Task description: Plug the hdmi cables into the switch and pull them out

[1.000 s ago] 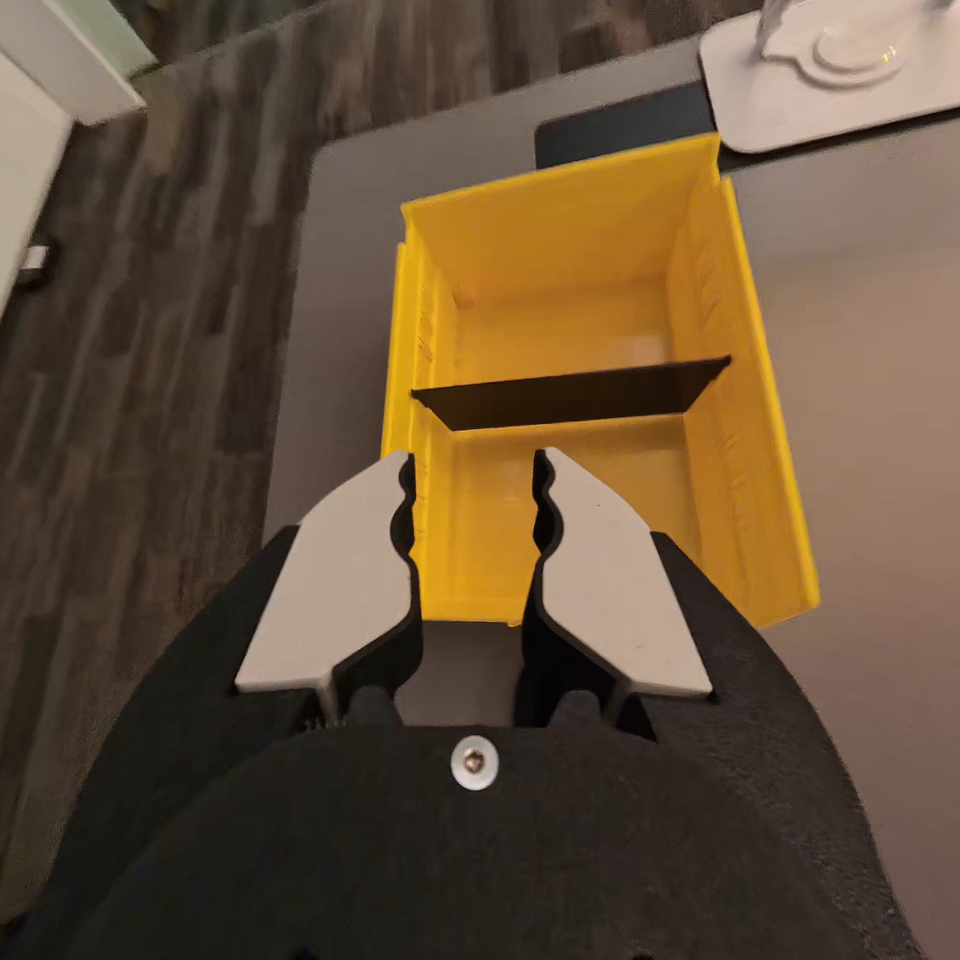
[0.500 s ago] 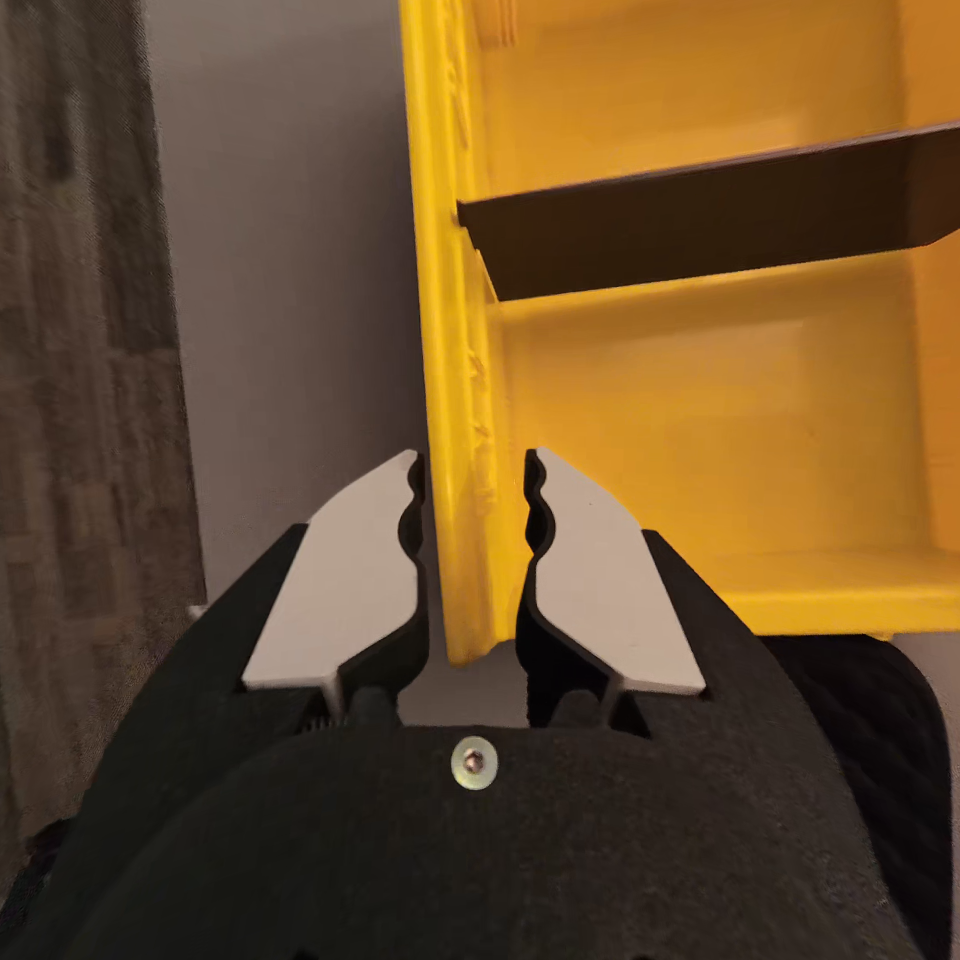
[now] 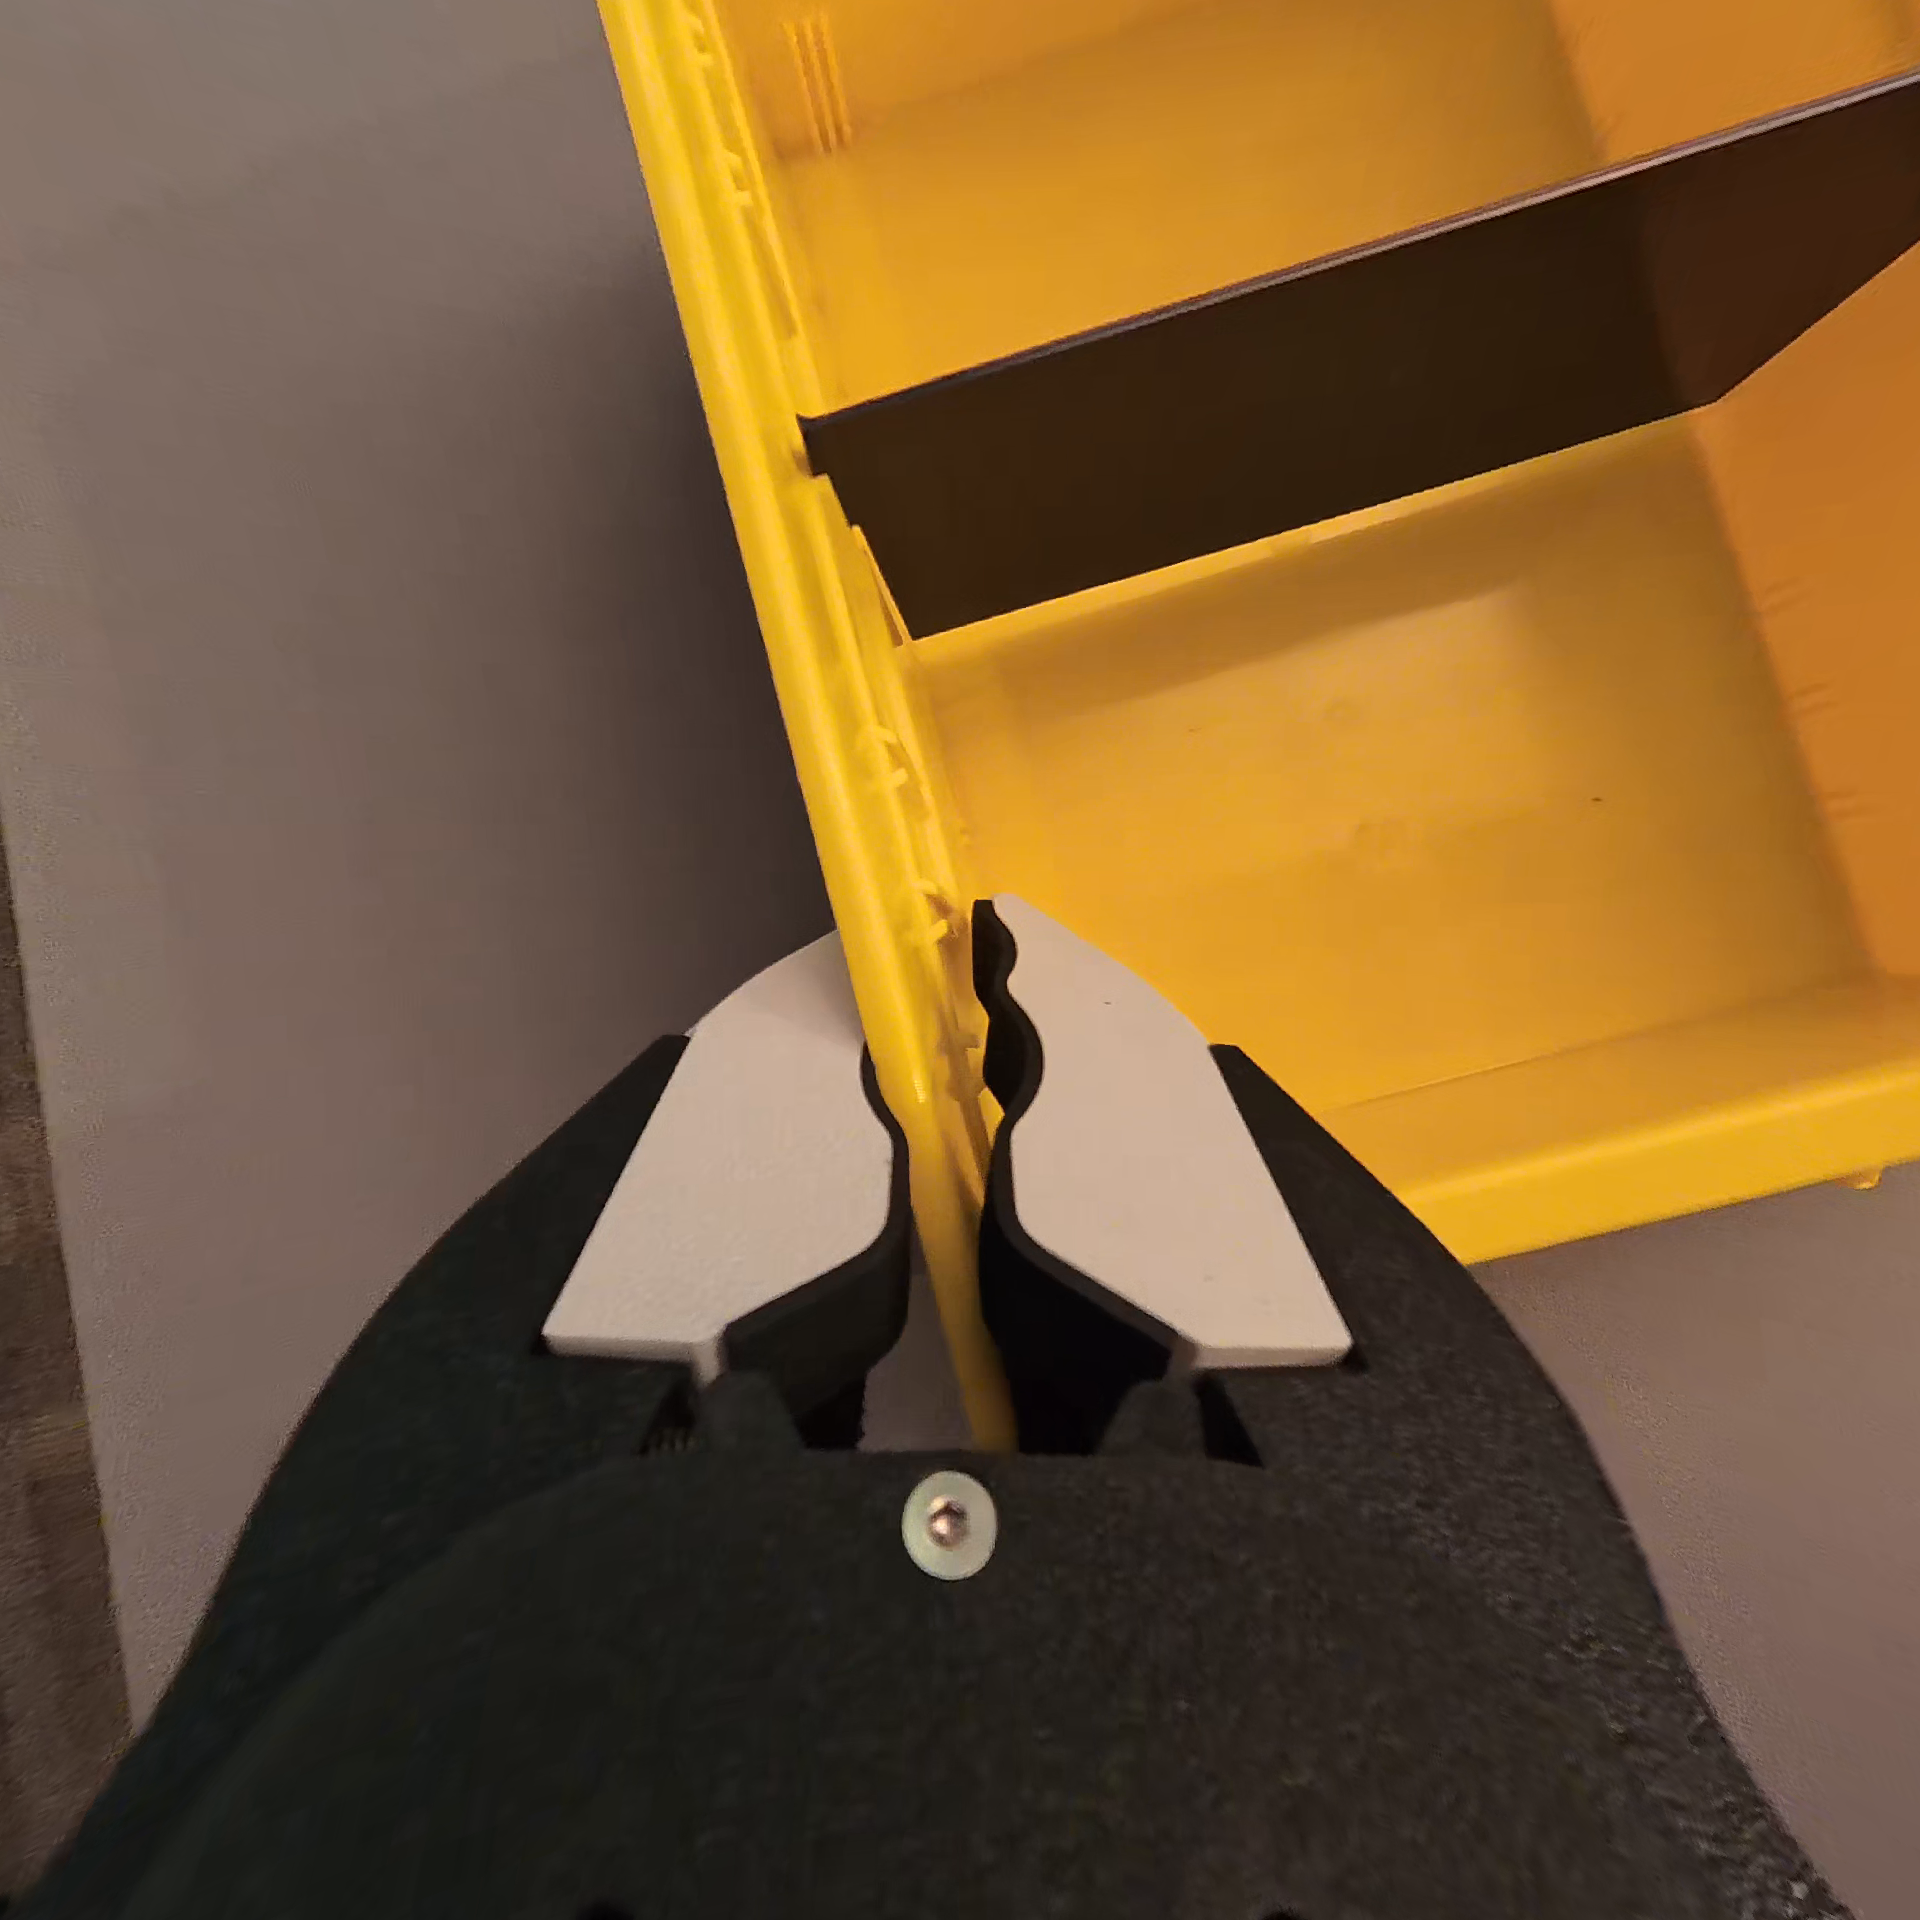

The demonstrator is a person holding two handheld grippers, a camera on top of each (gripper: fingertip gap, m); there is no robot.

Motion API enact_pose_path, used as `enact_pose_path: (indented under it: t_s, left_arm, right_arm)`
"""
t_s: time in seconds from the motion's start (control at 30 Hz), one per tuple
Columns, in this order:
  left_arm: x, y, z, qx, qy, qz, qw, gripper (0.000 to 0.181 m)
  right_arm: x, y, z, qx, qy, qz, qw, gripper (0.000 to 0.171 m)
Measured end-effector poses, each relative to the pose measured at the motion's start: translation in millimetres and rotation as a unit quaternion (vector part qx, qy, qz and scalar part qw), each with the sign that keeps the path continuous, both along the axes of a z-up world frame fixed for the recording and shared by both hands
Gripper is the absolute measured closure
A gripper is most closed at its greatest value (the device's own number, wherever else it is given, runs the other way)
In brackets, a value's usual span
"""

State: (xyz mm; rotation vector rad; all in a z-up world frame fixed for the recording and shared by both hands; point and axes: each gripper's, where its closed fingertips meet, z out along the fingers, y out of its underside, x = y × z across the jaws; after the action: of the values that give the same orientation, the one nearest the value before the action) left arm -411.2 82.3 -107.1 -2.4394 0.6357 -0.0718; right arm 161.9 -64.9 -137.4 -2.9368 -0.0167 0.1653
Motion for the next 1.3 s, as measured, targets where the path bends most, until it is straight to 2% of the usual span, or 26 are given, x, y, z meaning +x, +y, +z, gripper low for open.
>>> enact_pose_path:
  t_s: [0.17, 0.27, 0.33, 0.4, 0.47, 0.53, 0.6, 0.63, 0.7, 0.8, 0.9, 1.07, 1.3]
  left_arm:
    - [39, -13, -1, -0.001, -0.003, -0.012, 1.000, 0.173]
    - [59, -20, -2, 0.002, -0.016, -0.009, 1.000, 0.174]
    - [70, -29, -5, -0.003, -0.031, -0.008, 0.999, 0.170]
    - [76, -36, -4, -0.007, -0.051, -0.001, 0.999, 0.164]
    - [77, -39, 2, 0.009, -0.058, -0.004, 0.998, 0.162]
    - [76, -37, 18, 0.045, -0.076, 0.003, 0.996, 0.161]
    - [75, -35, 41, 0.083, -0.106, 0.013, 0.991, 0.156]
    - [76, -35, 52, 0.103, -0.118, 0.015, 0.988, 0.155]
    - [74, -37, 71, 0.133, -0.125, 0.017, 0.983, 0.153]
    - [65, -44, 87, 0.169, -0.098, 0.020, 0.981, 0.146]
    - [59, -56, 92, 0.181, -0.089, 0.012, 0.979, 0.146]
    - [48, -71, 97, 0.191, -0.087, 0.007, 0.978, 0.147]
    - [42, -83, 107, 0.211, -0.078, -0.002, 0.974, 0.149]
  right_arm:
    - [-39, 10, 1, -0.001, 0.011, 0.022, 1.000, 0.154]
    - [-46, 11, 2, 0.009, 0.008, 0.023, 1.000, 0.147]
    - [-42, 13, 15, 0.039, 0.000, -0.002, 0.999, 0.146]
    - [-32, 16, 54, 0.108, -0.035, -0.053, 0.992, 0.147]
    - [-38, 32, 118, 0.238, -0.061, -0.066, 0.967, 0.148]
    - [-96, 57, 186, 0.381, -0.003, 0.005, 0.925, 0.147]
    - [-178, 74, 226, 0.472, 0.073, 0.114, 0.871, 0.141]
    - [-209, 85, 225, 0.460, 0.096, 0.146, 0.871, 0.134]
    - [-250, 116, 198, 0.389, 0.098, 0.168, 0.900, 0.125]
    - [-277, 165, 155, 0.314, 0.089, 0.153, 0.933, 0.126]
    - [-292, 189, 112, 0.221, 0.112, 0.124, 0.961, 0.127]
    - [-283, 203, 53, 0.108, 0.033, 0.087, 0.990, 0.127]
    - [-289, 204, 17, 0.005, 0.032, 0.031, 0.999, 0.159]
